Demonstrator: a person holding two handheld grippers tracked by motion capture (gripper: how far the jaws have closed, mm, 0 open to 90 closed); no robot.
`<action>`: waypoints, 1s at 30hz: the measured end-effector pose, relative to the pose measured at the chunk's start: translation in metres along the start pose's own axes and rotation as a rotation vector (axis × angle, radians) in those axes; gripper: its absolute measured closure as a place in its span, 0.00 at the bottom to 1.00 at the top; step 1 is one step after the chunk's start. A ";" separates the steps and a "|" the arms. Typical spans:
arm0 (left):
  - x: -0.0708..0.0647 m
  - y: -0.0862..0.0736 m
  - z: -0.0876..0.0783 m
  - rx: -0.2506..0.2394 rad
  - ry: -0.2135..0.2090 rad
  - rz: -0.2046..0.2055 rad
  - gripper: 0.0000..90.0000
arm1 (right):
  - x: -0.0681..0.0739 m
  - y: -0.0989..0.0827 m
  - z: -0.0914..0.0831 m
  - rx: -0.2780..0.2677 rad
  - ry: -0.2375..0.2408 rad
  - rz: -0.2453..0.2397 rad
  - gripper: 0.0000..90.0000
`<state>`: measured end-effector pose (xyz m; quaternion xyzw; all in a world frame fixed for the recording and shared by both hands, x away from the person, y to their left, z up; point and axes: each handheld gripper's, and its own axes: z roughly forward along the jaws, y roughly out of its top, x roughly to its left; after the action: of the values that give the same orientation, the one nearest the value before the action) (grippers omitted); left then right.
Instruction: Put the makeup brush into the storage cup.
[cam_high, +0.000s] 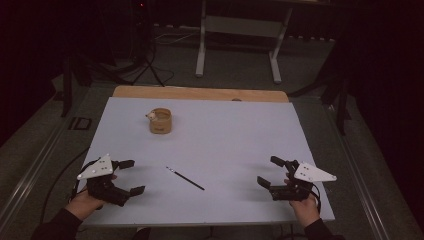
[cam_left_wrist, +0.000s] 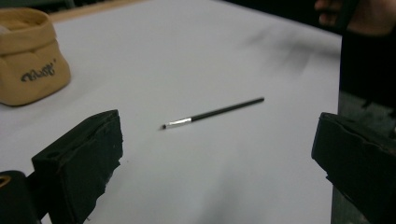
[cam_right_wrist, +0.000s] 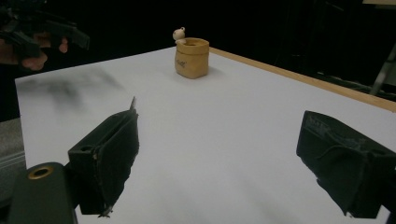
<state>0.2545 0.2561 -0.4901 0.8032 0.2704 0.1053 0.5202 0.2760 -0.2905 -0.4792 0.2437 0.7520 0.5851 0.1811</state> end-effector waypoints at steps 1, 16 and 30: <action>0.000 0.003 0.001 0.022 -0.002 0.004 0.03 | 0.000 0.000 0.000 -0.001 0.002 0.000 0.14; -0.002 0.046 0.024 0.161 -0.148 0.174 0.02 | 0.002 0.001 0.003 0.004 0.023 0.002 0.14; 0.002 0.069 0.051 0.321 -0.177 0.309 0.02 | 0.002 0.001 0.003 0.002 0.029 0.004 0.14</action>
<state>0.3020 0.1959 -0.4515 0.9136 0.1108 0.0683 0.3851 0.2763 -0.2866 -0.4791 0.2367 0.7546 0.5882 0.1688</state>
